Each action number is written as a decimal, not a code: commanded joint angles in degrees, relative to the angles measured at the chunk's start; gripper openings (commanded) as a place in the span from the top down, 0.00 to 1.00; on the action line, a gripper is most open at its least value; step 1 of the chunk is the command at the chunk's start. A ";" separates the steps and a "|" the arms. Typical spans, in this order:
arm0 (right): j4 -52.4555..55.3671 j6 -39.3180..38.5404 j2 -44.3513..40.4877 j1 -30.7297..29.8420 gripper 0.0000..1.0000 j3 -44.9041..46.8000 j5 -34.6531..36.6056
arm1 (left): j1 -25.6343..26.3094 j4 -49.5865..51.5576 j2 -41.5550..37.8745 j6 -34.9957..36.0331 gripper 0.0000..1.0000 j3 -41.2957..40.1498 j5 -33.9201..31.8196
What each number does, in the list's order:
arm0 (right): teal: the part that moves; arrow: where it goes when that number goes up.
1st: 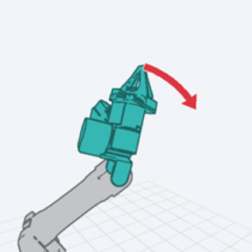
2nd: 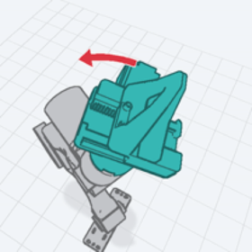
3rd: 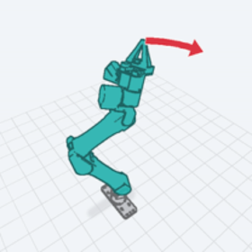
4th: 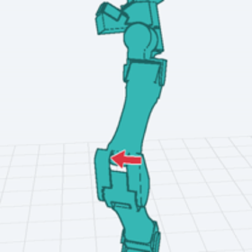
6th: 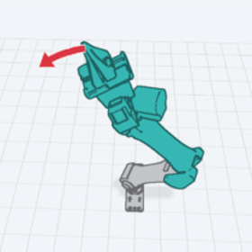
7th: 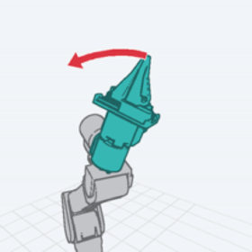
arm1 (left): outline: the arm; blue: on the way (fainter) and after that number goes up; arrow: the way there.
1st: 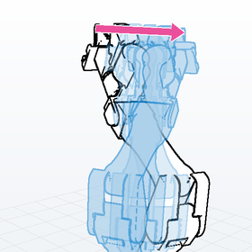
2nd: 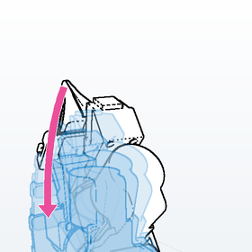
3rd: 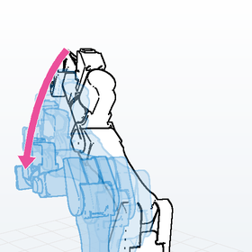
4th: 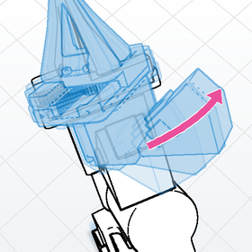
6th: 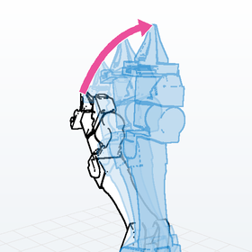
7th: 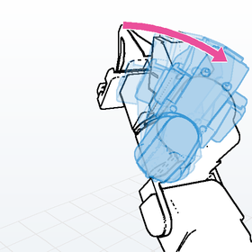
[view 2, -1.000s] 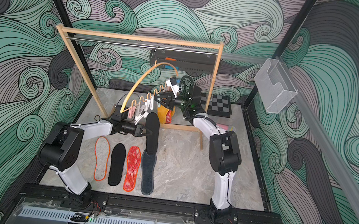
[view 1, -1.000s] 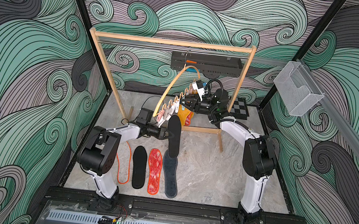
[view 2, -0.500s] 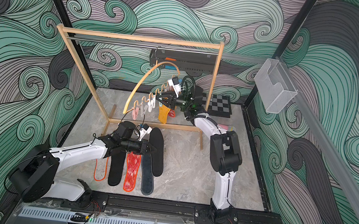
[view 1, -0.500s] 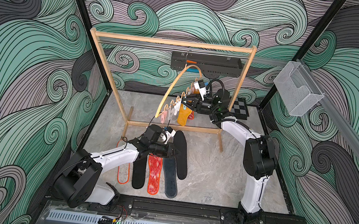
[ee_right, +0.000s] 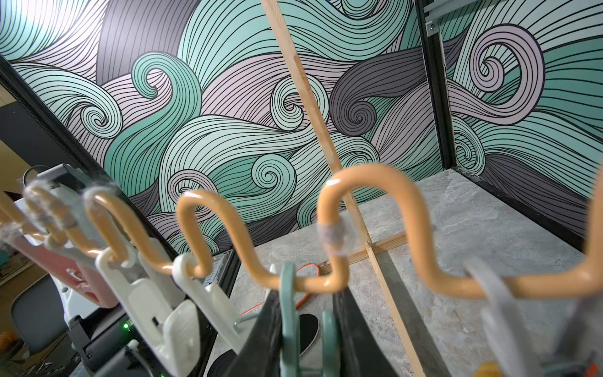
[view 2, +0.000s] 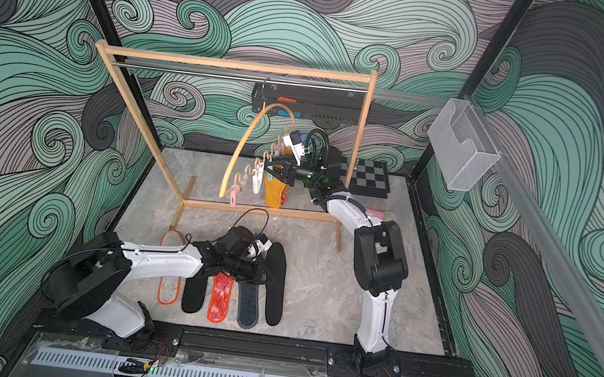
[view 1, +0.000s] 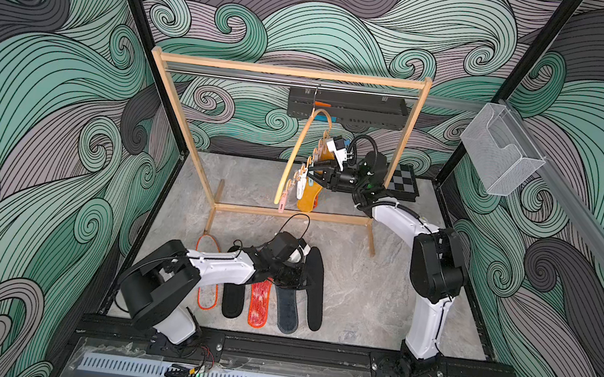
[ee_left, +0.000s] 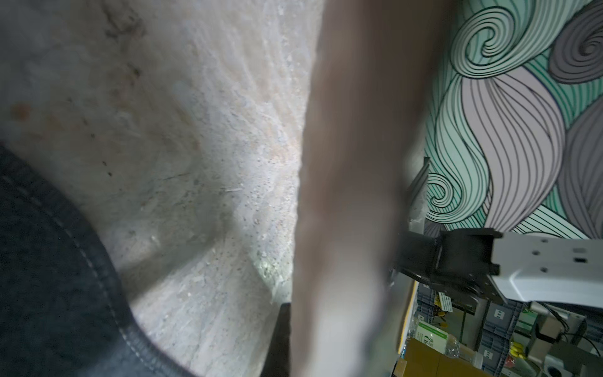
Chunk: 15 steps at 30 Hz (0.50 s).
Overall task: Take the shoe insoles off the hanger
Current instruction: Place the insole at the center of the board.
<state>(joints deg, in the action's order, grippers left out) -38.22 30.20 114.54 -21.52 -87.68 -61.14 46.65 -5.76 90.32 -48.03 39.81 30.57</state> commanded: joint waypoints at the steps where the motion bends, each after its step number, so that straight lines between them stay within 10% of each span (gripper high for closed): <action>1: 1.92 -0.11 -0.77 0.07 0.95 1.37 -0.33 | 0.23 0.22 3.11 1.07 1.00 3.27 -0.71; 15: 1.98 -0.15 0.16 0.07 0.95 0.95 -0.63 | 0.28 12.95 7.40 7.22 0.84 8.12 -4.61</action>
<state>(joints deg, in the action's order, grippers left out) -38.02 30.20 114.52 -21.52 -87.66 -61.14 46.68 0.93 97.62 -44.05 45.23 28.03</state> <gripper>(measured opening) 0.238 0.149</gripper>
